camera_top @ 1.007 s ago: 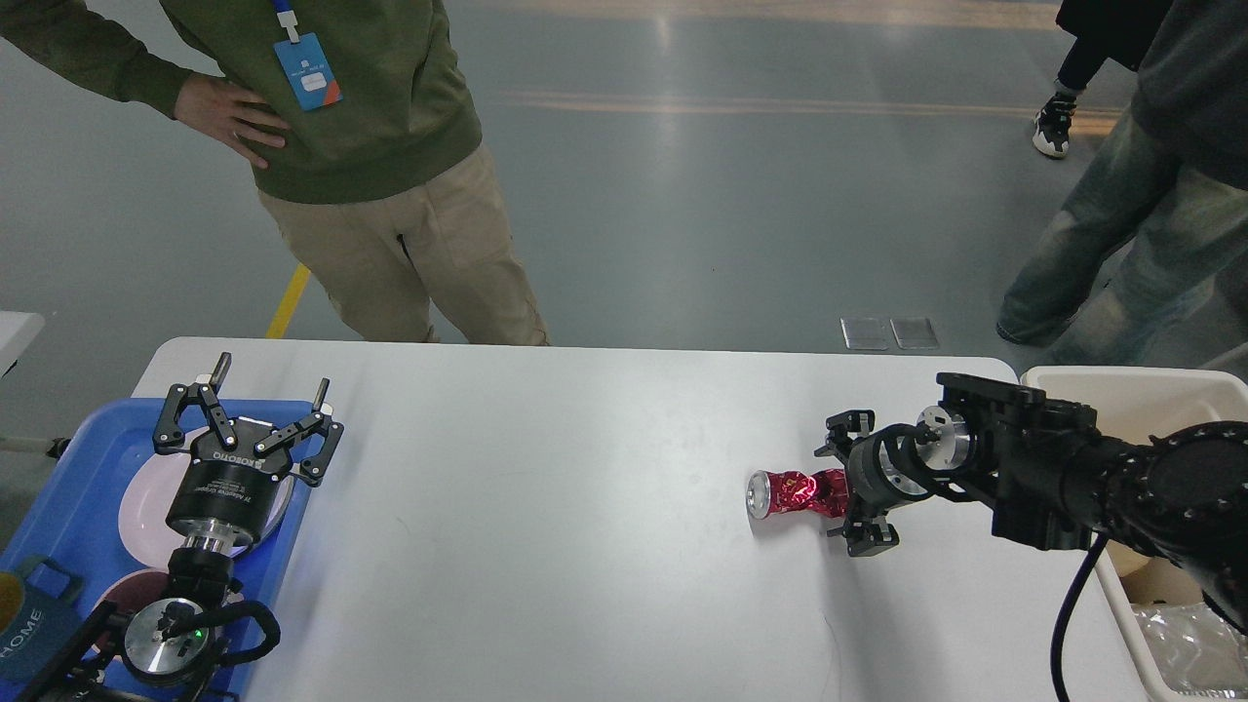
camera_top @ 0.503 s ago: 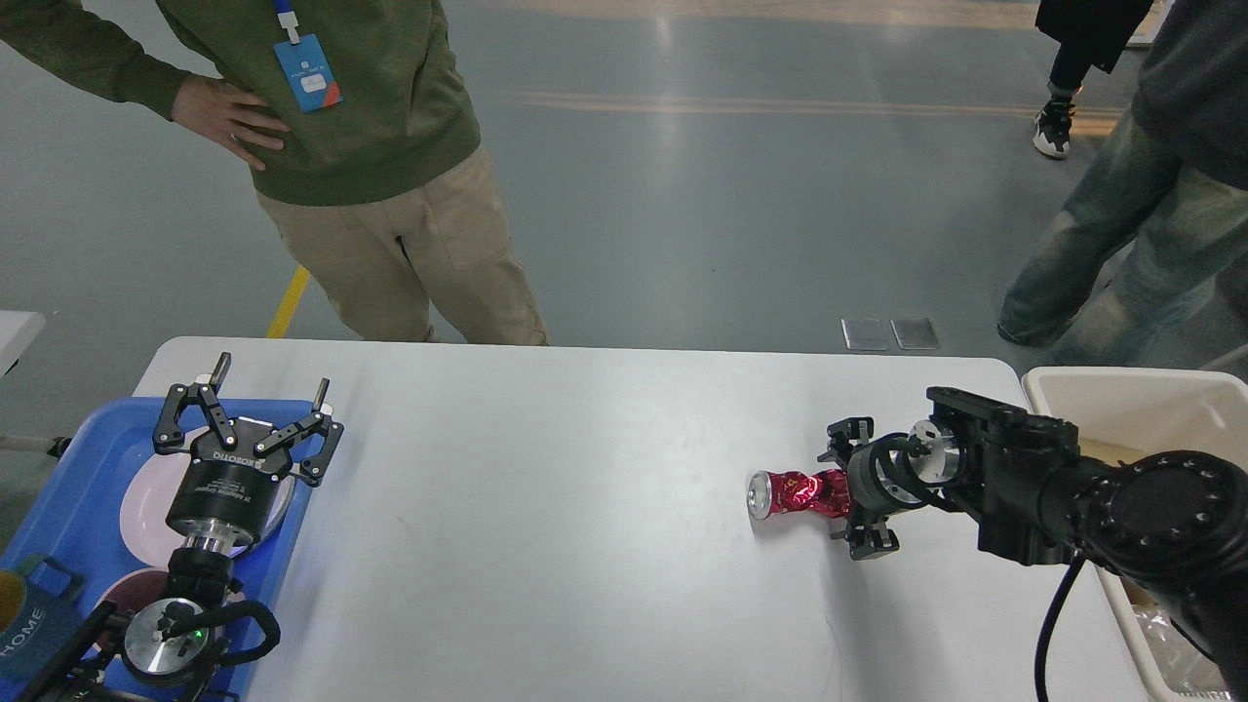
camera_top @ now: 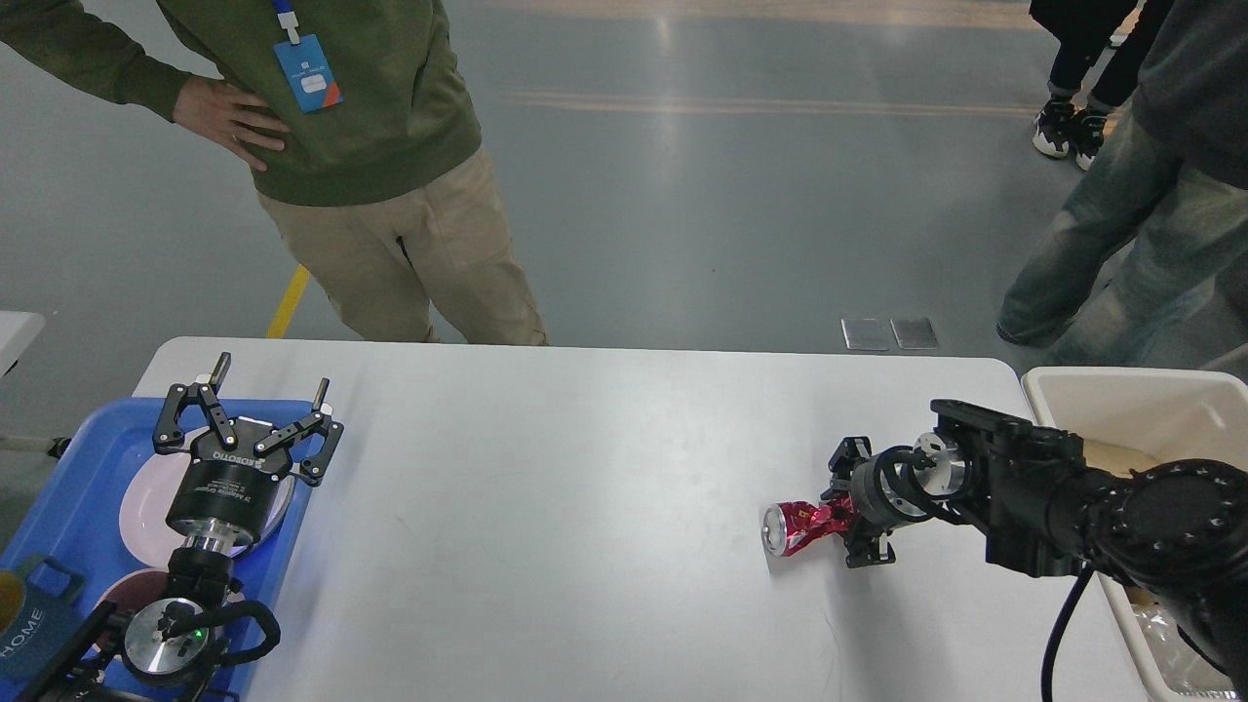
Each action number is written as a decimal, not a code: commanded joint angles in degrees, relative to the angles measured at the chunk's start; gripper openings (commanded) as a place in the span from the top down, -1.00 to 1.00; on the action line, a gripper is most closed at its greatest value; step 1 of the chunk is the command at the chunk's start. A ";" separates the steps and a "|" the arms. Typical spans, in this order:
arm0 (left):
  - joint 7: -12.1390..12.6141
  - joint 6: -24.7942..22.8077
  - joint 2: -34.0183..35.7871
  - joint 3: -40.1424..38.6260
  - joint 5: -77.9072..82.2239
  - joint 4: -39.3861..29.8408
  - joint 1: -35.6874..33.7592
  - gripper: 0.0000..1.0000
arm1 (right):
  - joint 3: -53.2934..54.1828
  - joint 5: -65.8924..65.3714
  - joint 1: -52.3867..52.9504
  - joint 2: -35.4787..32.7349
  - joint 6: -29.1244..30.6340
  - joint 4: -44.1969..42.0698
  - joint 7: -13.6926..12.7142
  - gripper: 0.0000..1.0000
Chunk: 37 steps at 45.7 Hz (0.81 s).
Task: Tidy desktop
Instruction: 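Lower the right gripper and grasp the red foil wrapper, then carry the red wrapper to the beige bin and release it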
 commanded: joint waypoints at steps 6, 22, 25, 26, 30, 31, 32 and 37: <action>0.00 0.00 -0.04 -0.04 0.00 -0.04 0.00 -0.94 | 0.57 -0.18 1.26 -2.44 -0.34 2.75 -0.10 1.00; 0.00 0.00 -0.04 -0.04 0.00 -0.04 0.00 -0.94 | -0.13 -0.44 6.87 -6.30 0.01 13.29 -0.37 1.00; 0.00 0.00 -0.04 -0.04 0.00 -0.05 0.00 -0.94 | -1.36 -2.72 11.00 -8.93 0.09 18.65 -0.45 1.00; 0.00 0.00 -0.04 -0.04 0.00 -0.05 0.00 -0.94 | -2.06 -3.68 12.06 -9.55 0.10 20.23 -0.63 1.00; 0.00 0.00 0.05 -0.04 0.00 -0.05 0.00 -0.94 | -7.59 -6.59 18.20 -11.49 1.15 26.74 -1.07 1.00; 0.00 0.00 0.05 -0.04 0.00 -0.05 0.00 -0.94 | -9.43 -6.68 19.79 -11.75 1.67 28.05 -1.07 1.00; 0.00 0.00 0.05 -0.04 0.00 -0.05 0.00 -0.94 | -11.28 -6.77 21.37 -12.02 2.29 29.37 -1.07 1.00; 0.00 0.00 0.05 0.04 0.00 -0.05 0.00 -0.94 | -20.33 -7.12 29.46 -13.16 8.69 35.61 -0.54 1.00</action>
